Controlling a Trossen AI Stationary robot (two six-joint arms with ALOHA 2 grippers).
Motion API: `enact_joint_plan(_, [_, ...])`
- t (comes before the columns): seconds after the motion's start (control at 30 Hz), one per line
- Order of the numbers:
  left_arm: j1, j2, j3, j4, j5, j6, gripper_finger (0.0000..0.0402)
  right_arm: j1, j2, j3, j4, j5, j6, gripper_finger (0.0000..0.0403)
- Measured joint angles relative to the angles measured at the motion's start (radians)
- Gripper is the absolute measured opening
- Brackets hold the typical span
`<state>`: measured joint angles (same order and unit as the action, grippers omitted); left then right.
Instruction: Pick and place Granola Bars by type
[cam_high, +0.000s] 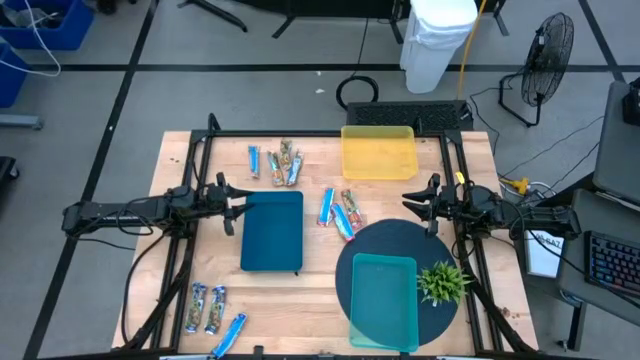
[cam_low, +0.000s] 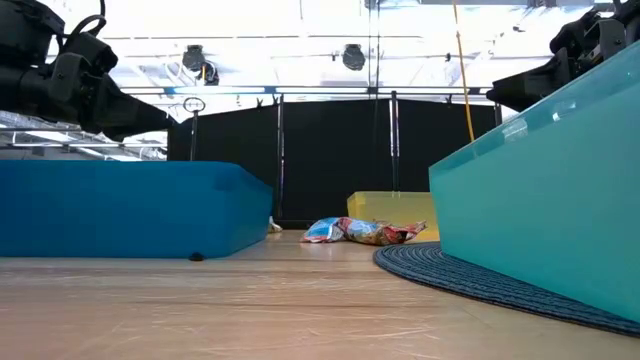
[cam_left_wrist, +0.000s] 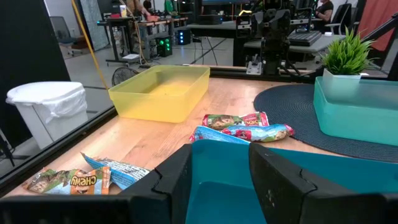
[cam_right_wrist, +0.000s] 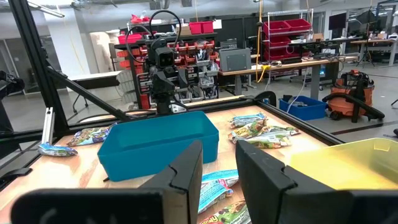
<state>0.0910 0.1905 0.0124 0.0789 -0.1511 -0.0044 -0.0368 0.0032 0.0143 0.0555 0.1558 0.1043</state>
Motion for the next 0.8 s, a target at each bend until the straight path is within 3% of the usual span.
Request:
enact_joint_plan(0.43, [0.000, 0.000, 0.000, 0.000, 0.000, 0.000, 0.0161, 0.000, 0.000, 0.000, 0.006, 0.000, 0.000, 0.0089])
enact_joint_plan(0.7, [0.000, 0.000, 0.000, 0.000, 0.000, 0.000, 0.0161, 0.000, 0.003, 0.000, 0.042, 0.002, 0.141, 0.0089])
enact_joint_plan(0.8, [0.000, 0.000, 0.000, 0.000, 0.000, 0.000, 0.0161, 0.000, 0.003, 0.000, 0.055, 0.002, 0.105, 0.0089])
